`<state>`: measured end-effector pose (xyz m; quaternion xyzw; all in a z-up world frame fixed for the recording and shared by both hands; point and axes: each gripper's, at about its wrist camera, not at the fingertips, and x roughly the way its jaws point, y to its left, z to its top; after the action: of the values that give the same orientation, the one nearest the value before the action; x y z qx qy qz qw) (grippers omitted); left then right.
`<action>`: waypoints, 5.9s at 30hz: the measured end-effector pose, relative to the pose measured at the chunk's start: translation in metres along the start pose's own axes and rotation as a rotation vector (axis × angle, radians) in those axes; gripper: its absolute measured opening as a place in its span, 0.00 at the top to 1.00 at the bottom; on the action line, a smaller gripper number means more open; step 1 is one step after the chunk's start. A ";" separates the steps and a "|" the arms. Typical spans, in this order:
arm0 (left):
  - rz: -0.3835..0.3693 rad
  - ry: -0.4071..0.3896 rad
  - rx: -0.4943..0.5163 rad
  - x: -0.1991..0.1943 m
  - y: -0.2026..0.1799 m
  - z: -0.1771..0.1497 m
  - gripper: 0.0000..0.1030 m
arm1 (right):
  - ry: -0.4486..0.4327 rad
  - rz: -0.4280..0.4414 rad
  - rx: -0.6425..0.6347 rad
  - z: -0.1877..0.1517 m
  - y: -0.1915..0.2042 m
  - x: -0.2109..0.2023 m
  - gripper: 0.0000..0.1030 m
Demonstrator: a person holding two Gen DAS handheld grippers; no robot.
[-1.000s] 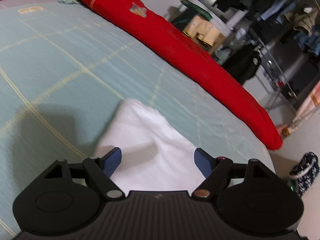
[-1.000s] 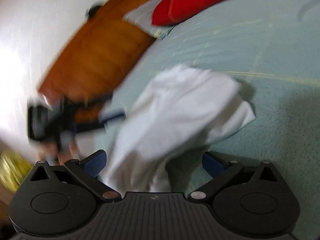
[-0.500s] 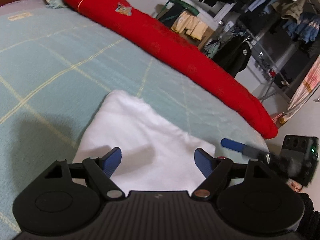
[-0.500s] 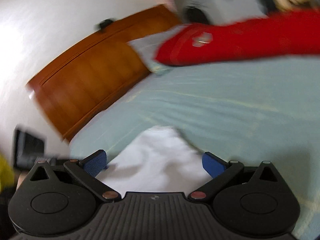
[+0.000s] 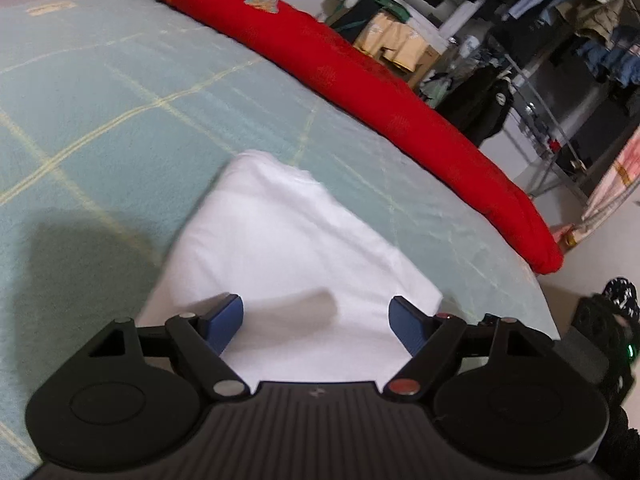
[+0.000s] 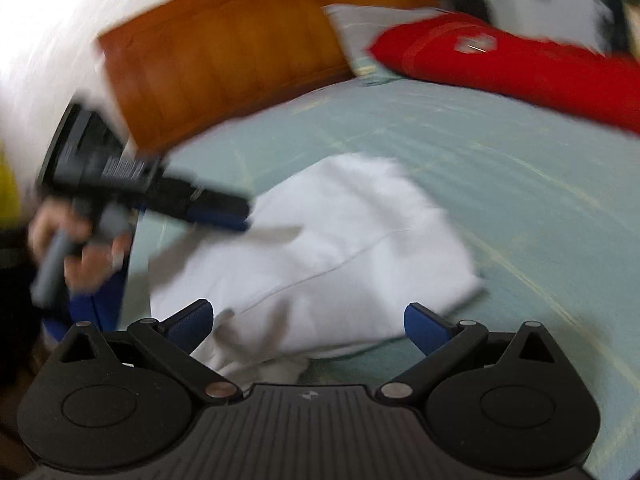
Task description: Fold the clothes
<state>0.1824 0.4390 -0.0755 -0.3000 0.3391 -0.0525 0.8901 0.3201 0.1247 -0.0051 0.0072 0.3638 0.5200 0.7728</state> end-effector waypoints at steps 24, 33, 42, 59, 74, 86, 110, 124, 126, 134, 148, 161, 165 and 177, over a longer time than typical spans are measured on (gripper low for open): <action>-0.034 -0.102 -0.071 0.035 0.002 0.035 0.25 | -0.319 0.299 0.485 0.016 -0.097 -0.013 0.00; 0.045 -0.068 -0.086 0.066 0.025 0.048 0.37 | -0.063 0.197 0.157 0.031 -0.036 0.035 0.00; -0.066 -0.013 -0.008 0.073 -0.004 0.070 0.30 | -0.077 0.090 0.124 0.022 -0.022 0.010 0.00; -0.012 0.028 0.118 0.025 -0.048 0.019 0.29 | -0.030 0.078 0.061 -0.028 0.023 -0.084 0.00; -0.098 0.094 0.080 -0.005 -0.073 -0.072 0.29 | 0.000 -0.009 0.166 -0.102 0.040 -0.125 0.00; 0.012 0.039 0.197 -0.041 -0.084 -0.104 0.28 | -0.017 -0.045 0.116 -0.111 0.062 -0.132 0.00; 0.235 -0.104 0.294 -0.055 -0.067 -0.071 0.27 | 0.007 -0.236 -0.208 -0.117 0.115 -0.121 0.00; 0.298 -0.022 0.489 -0.005 -0.091 -0.081 0.26 | 0.030 -0.287 -0.318 -0.123 0.134 -0.115 0.00; 0.328 -0.062 0.444 -0.013 -0.080 -0.066 0.27 | 0.028 -0.286 -0.311 -0.123 0.133 -0.114 0.00; 0.350 -0.069 0.177 -0.014 -0.006 -0.042 0.30 | 0.025 -0.292 -0.288 -0.125 0.126 -0.111 0.00; 0.304 -0.070 0.242 0.048 -0.027 0.032 0.30 | 0.039 -0.318 -0.285 -0.125 0.122 -0.103 0.00; 0.275 -0.041 0.297 0.028 -0.055 0.011 0.29 | -0.011 -0.289 -0.213 -0.121 0.117 -0.117 0.00; 0.261 0.001 0.385 0.023 -0.075 -0.023 0.28 | -0.007 -0.299 -0.245 -0.121 0.123 -0.120 0.00; 0.328 -0.114 0.404 -0.034 -0.102 -0.088 0.20 | -0.049 -0.310 -0.234 -0.120 0.132 -0.143 0.00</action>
<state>0.1116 0.3221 -0.0496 -0.0599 0.3152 0.0428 0.9462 0.1186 0.0254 0.0369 -0.1264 0.2786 0.4332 0.8478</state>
